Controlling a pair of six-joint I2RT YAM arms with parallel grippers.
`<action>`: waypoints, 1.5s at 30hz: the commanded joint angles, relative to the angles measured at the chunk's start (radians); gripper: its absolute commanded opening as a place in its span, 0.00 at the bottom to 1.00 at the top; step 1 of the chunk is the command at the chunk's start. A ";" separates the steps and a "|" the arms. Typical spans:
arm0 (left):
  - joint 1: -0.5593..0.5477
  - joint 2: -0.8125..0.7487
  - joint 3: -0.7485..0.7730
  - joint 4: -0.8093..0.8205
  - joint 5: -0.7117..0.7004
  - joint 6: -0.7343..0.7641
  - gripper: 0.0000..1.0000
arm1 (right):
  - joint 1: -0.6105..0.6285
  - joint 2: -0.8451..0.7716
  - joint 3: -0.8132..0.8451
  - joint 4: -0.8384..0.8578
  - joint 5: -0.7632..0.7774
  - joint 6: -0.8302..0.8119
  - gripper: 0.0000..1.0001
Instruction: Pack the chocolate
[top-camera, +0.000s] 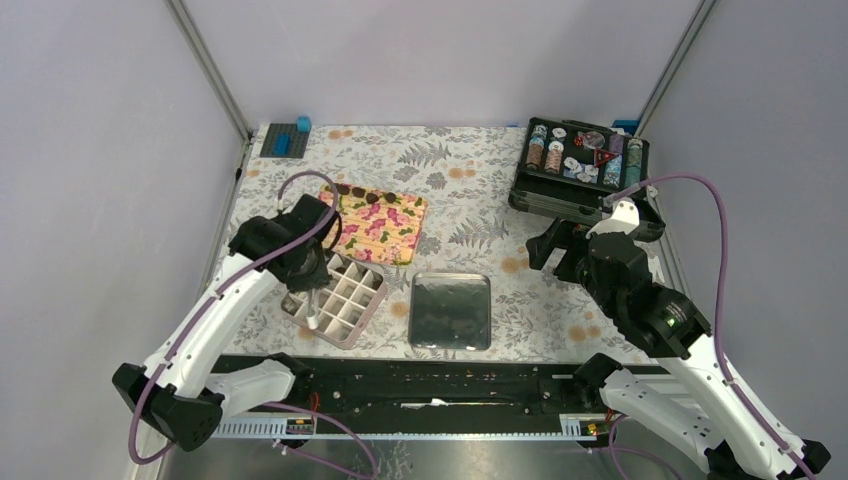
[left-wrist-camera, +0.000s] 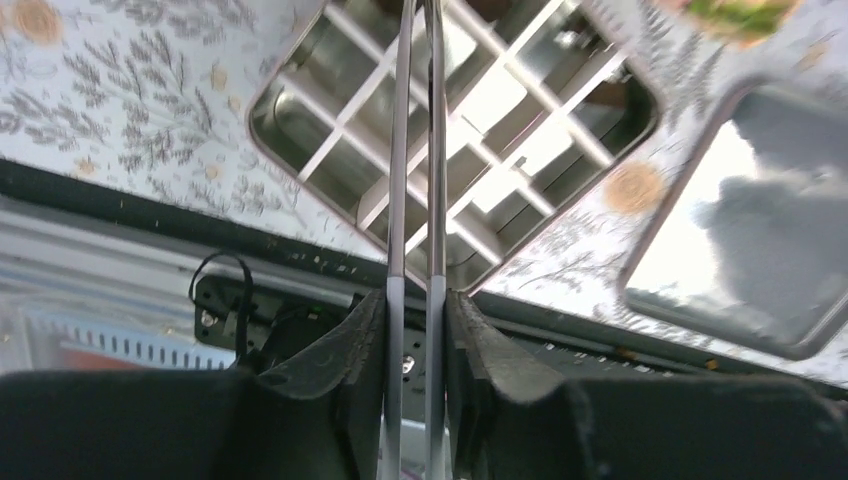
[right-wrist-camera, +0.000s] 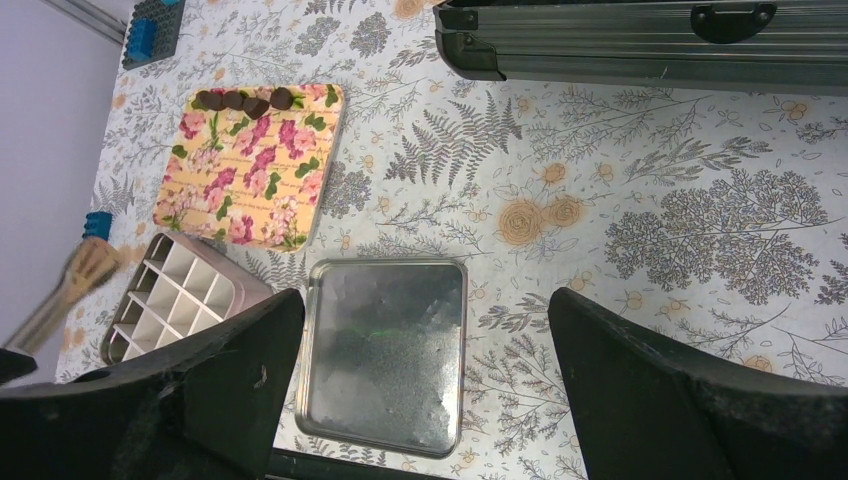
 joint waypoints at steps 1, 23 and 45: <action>0.007 0.031 0.143 0.035 -0.069 0.042 0.20 | -0.001 0.001 0.006 0.038 0.003 -0.011 0.99; 0.368 0.490 0.181 0.553 0.203 0.316 0.29 | -0.002 -0.035 0.020 -0.003 0.035 0.001 0.99; 0.390 0.687 0.270 0.614 0.263 0.340 0.36 | -0.001 -0.018 0.041 -0.030 0.060 -0.005 0.99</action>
